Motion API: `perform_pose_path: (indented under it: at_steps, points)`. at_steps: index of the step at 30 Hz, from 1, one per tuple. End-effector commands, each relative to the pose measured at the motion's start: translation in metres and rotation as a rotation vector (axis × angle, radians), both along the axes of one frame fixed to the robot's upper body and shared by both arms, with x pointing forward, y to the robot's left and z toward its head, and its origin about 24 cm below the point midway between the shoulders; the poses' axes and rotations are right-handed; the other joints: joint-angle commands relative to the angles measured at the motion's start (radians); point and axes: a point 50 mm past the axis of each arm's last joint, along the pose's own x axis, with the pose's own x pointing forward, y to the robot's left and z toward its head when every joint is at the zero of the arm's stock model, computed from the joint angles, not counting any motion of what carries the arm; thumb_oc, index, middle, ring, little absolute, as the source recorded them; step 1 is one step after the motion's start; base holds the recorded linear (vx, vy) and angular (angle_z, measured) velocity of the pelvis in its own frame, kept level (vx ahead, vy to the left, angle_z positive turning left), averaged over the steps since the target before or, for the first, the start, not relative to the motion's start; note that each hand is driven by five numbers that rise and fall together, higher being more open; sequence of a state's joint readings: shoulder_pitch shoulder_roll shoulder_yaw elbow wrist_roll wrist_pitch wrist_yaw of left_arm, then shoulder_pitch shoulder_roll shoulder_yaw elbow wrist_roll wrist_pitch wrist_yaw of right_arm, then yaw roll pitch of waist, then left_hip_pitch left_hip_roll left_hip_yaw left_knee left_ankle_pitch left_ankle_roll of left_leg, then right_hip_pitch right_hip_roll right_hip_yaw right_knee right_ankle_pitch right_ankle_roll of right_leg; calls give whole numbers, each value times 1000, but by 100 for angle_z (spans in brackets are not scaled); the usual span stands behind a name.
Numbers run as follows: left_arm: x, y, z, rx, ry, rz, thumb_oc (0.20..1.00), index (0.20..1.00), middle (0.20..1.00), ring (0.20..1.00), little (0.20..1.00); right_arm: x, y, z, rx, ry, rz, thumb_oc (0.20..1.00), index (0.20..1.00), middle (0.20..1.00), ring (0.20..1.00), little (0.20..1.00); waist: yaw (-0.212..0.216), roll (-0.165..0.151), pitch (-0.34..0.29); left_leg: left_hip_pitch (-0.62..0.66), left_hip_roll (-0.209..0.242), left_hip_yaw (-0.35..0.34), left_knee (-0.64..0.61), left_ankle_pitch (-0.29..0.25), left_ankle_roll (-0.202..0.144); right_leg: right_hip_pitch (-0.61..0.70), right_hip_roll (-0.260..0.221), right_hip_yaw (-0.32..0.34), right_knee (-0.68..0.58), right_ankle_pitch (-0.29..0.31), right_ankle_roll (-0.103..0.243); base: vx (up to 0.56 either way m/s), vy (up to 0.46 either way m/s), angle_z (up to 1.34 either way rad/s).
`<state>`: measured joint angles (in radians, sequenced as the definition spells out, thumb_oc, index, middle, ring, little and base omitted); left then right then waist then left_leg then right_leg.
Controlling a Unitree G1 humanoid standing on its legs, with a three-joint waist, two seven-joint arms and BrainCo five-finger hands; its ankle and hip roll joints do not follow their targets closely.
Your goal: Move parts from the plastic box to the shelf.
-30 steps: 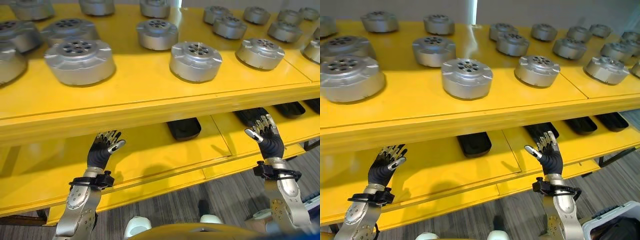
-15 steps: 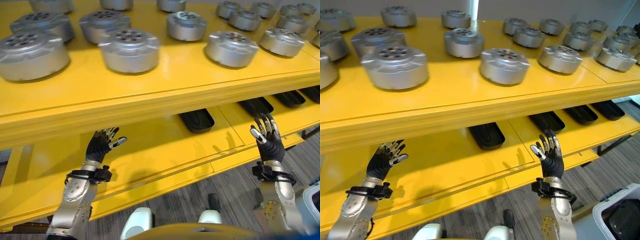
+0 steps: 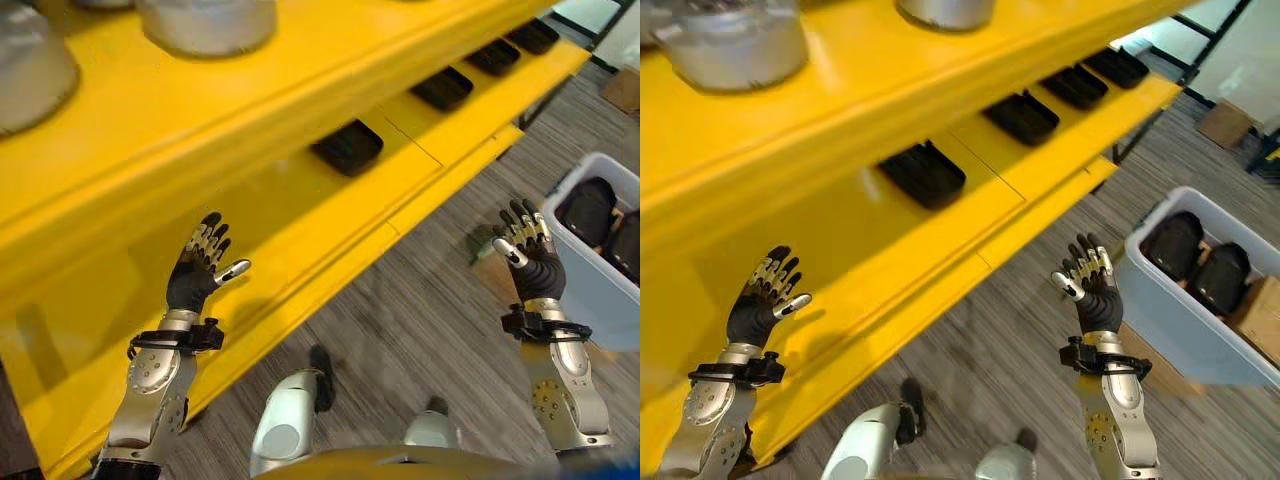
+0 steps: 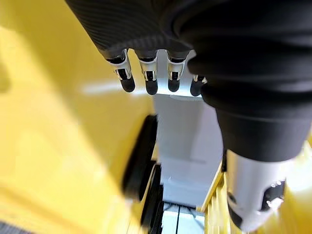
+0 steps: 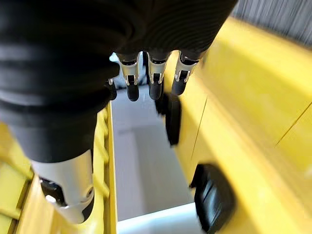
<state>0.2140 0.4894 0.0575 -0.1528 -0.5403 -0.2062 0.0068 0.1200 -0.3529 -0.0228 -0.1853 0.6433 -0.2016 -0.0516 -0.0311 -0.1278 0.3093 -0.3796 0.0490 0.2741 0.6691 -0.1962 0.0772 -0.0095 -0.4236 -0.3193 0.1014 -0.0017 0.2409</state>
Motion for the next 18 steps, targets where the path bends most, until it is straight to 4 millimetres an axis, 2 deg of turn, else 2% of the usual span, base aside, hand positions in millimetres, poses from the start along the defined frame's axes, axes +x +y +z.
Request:
perform_pose_path:
  at_steps: [1,4,6,8,9,10,11,13,14,16,18]
  points:
    - [-12,-7,18,-19,-99,-40,1000,1000,1000,1000,1000,-4,-18,26,-22,-138,-86,1000,1000,1000,1000,1000,-22,33,-38,293,137,-61,-343,-19,-109,-176,-13,70,107,172,-11,-9,-211,-109]
    - [-13,-6,18,-54,-106,-19,1000,1000,1000,1000,1000,-5,-24,24,-30,-139,-127,1000,1000,1000,1000,1000,-38,49,-46,327,192,-31,-425,36,-139,-218,33,75,129,91,-28,50,-259,-17]
    - [-14,-6,18,-61,-113,-14,1000,1000,1000,1000,1000,-6,-26,25,-30,-144,-130,1000,1000,1000,1000,1000,-43,60,-52,345,209,-15,-464,62,-153,-233,55,85,136,69,-35,65,-228,-37]
    - [-14,-8,16,-77,-113,-19,1000,1000,1000,1000,1000,-8,-28,25,-30,-145,-138,1000,1000,1000,1000,1000,-55,86,-63,365,229,0,-512,104,-173,-248,86,100,137,49,-47,96,-234,-14]
    - [-15,-10,15,-83,-114,-24,1000,1000,1000,1000,1000,-10,-30,25,-43,-147,-142,1000,1000,1000,1000,1000,-60,106,-70,380,242,9,-542,145,-187,-255,105,104,139,40,-53,107,-244,-30]
    - [-13,-15,15,-99,-124,-38,1000,1000,1000,1000,1000,-11,-31,26,-52,-151,-149,1000,1000,1000,1000,1000,-72,137,-77,389,264,14,-570,215,-208,-279,134,119,161,17,-69,96,-255,-40]
    - [-12,-16,16,-98,-128,-44,1000,1000,1000,1000,1000,-12,-32,27,-54,-155,-149,1000,1000,1000,1000,1000,-75,145,-79,390,271,15,-581,230,-213,-287,143,123,171,5,-76,84,-267,-45]
    - [-8,-22,17,-113,-147,-62,1000,1000,1000,1000,1000,-14,-35,29,-72,-164,-160,1000,1000,1000,1000,1000,-88,175,-86,397,308,17,-602,326,-236,-305,183,132,201,-35,-110,80,-279,-26]
    - [-6,-24,19,-110,-155,-68,1000,1000,1000,1000,1000,-14,-36,30,-79,-167,-165,1000,1000,1000,1000,1000,-90,183,-87,395,319,15,-601,355,-242,-311,197,135,210,-47,-122,97,-284,-7]
    - [-4,-27,21,-102,-173,-73,1000,1000,1000,1000,1000,-14,-35,32,-99,-175,-159,1000,1000,1000,1000,1000,-88,197,-82,373,330,-14,-538,428,-244,-303,231,152,210,-78,-157,146,-296,4]
    - [-2,-29,21,-102,-171,-78,1000,1000,1000,1000,1000,-13,-30,28,-113,-151,-124,1000,1000,1000,1000,1000,-78,192,-71,324,342,-83,-409,525,-241,-260,276,172,173,-97,-206,168,-284,-9]
